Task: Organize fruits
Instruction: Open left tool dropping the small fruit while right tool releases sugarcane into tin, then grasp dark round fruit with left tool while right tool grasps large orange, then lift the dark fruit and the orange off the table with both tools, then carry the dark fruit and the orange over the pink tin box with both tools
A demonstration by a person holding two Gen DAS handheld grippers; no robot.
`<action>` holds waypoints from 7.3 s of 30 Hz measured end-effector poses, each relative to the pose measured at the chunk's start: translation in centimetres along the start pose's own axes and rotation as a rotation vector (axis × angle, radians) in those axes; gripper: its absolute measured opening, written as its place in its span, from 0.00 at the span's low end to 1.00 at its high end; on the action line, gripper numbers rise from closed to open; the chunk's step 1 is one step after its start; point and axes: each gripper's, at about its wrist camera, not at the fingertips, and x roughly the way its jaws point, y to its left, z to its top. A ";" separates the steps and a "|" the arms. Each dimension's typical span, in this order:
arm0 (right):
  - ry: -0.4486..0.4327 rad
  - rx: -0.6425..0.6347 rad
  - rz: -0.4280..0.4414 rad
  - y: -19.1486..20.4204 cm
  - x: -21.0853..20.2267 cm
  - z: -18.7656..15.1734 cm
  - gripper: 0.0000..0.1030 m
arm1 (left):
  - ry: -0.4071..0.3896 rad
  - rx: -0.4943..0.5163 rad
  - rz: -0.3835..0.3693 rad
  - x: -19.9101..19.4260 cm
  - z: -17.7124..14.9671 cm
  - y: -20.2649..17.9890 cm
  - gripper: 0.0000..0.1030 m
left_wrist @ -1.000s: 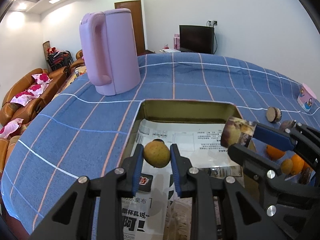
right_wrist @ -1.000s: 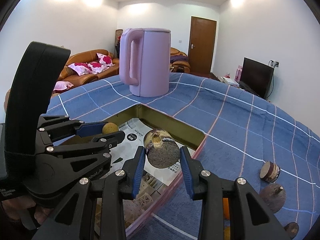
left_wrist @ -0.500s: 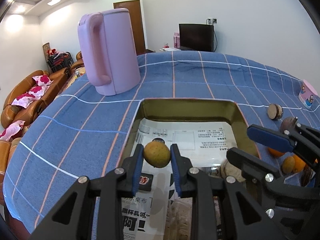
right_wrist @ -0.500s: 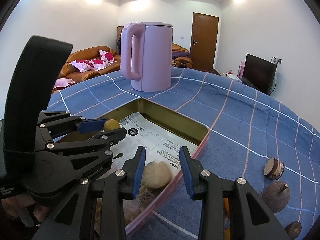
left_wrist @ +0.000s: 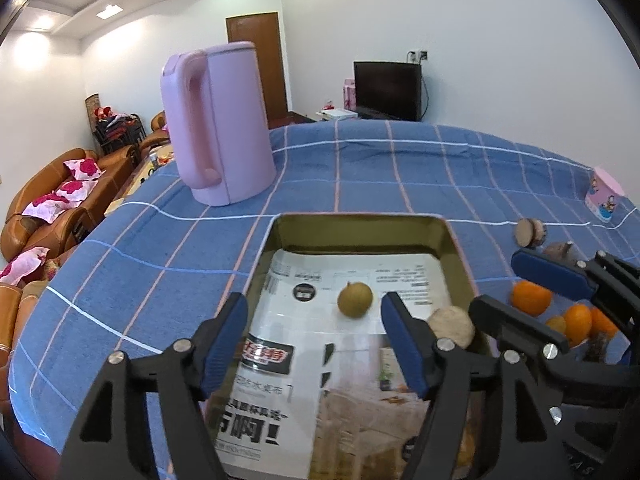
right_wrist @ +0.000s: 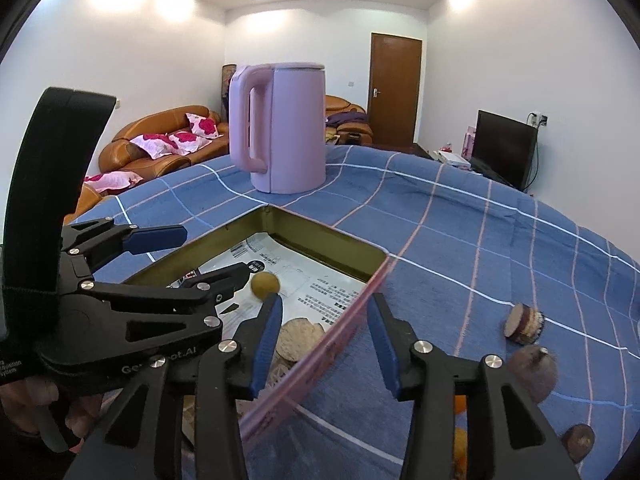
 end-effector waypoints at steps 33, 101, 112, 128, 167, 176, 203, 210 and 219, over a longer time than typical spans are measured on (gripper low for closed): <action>-0.002 0.391 -0.332 -16.2 -12.2 -11.6 0.52 | 0.001 0.233 -0.304 -5.1 -4.4 -18.6 0.77; -0.033 0.231 -0.170 -11.4 -9.8 -8.9 0.46 | -0.120 0.113 -0.290 -4.6 -3.7 -13.9 0.22; -0.086 0.237 -0.175 -11.4 -10.7 -9.0 0.46 | -0.164 0.125 -0.269 -5.2 -4.0 -14.1 0.22; -0.137 0.237 -0.192 -11.3 -11.7 -9.2 0.46 | -0.231 0.132 -0.252 -6.2 -4.3 -14.0 0.22; -0.257 0.192 -0.224 -10.0 -13.9 -9.7 0.46 | -0.375 0.142 -0.180 -8.8 -4.7 -13.6 0.22; -0.245 0.182 -0.238 -9.8 -13.8 -9.4 0.46 | -0.377 0.124 -0.168 -9.0 -4.3 -12.8 0.22; -0.215 0.090 -0.105 -5.6 -9.2 -3.7 0.46 | -0.295 0.012 -0.021 -6.8 -2.0 -4.8 0.22; -0.195 0.050 -0.058 -3.9 -6.7 -1.7 0.46 | -0.236 -0.026 0.010 -4.9 -1.4 -2.1 0.22; -0.166 -0.011 -0.011 -1.1 -3.3 0.7 0.46 | -0.167 -0.047 0.016 -2.3 -0.5 0.8 0.22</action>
